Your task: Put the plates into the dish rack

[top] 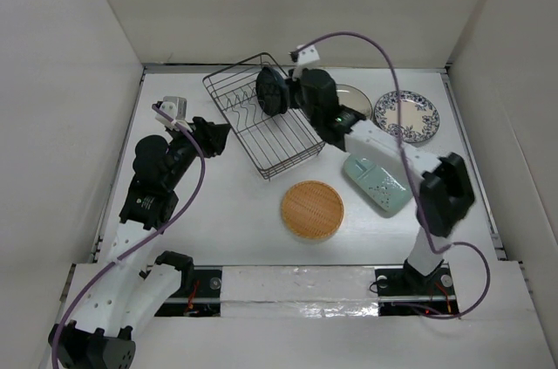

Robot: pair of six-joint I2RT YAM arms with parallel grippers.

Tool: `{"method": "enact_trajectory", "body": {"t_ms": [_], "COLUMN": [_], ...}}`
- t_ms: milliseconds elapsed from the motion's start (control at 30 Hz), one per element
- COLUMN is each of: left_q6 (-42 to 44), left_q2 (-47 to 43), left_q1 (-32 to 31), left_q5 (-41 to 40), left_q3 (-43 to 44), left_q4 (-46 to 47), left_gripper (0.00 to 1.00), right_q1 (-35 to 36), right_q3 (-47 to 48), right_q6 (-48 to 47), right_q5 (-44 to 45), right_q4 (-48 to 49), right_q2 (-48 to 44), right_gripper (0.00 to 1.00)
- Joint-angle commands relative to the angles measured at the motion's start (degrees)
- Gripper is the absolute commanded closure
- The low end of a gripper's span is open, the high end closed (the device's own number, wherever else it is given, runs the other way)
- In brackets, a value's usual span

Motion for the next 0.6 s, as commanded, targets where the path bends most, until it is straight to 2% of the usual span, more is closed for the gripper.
{"method": "enact_trajectory", "body": {"t_ms": [0, 33, 100, 133, 167, 267, 367, 400, 433, 533, 567], "left_q6": [0.6, 0.6, 0.5, 0.5, 0.4, 0.4, 0.4, 0.4, 0.4, 0.4, 0.4], "left_q2": [-1.0, -0.8, -0.8, -0.8, -0.8, -0.9, -1.0, -1.2, -1.3, -1.5, -1.5], "left_q1": [-0.1, -0.1, -0.1, -0.1, -0.1, -0.1, -0.1, -0.1, -0.1, -0.1, -0.1], "left_q5": [-0.1, 0.0, 0.0, 0.1, 0.1, -0.2, -0.2, -0.2, -0.2, 0.4, 0.5], "left_q3": [-0.7, -0.6, -0.6, -0.6, -0.6, -0.5, -0.7, -0.7, -0.7, -0.8, -0.7], "left_q4": [2.1, 2.1, 2.1, 2.1, 2.0, 2.0, 2.0, 2.1, 2.0, 2.3, 2.3], "left_gripper": [0.59, 0.71, 0.87, 0.98, 1.00, 1.00, 1.00, 1.00, 0.91, 0.72, 0.70], "right_q1": [-1.6, -1.6, -2.2, -2.2, -3.7, -6.1, -7.8, -8.3, -8.3, -8.3, -8.3], "right_q3": [-17.2, -21.1, -27.9, -34.1, -37.1, -48.5, -58.0, -60.1, -61.7, -66.8, -67.4], "right_q6": [11.5, 13.9, 16.9, 21.1, 23.7, 32.1, 37.5, 38.6, 40.8, 42.5, 42.3], "right_q5": [-6.9, -7.1, -7.4, -7.0, -7.4, -12.0, -18.0, -19.6, -20.9, -25.7, -27.4], "right_q4": [5.5, 5.3, 1.5, -0.3, -4.3, -9.8, -12.7, -12.9, -13.6, -14.5, -14.3], "right_q2": [-12.1, -17.7, -23.2, -25.9, -31.1, -38.8, -47.4, -50.2, -51.4, -53.8, -53.9], "right_gripper": [1.00, 1.00, 1.00, 1.00, 1.00, 1.00, 1.00, 0.94, 0.72, 0.39, 0.35]}}
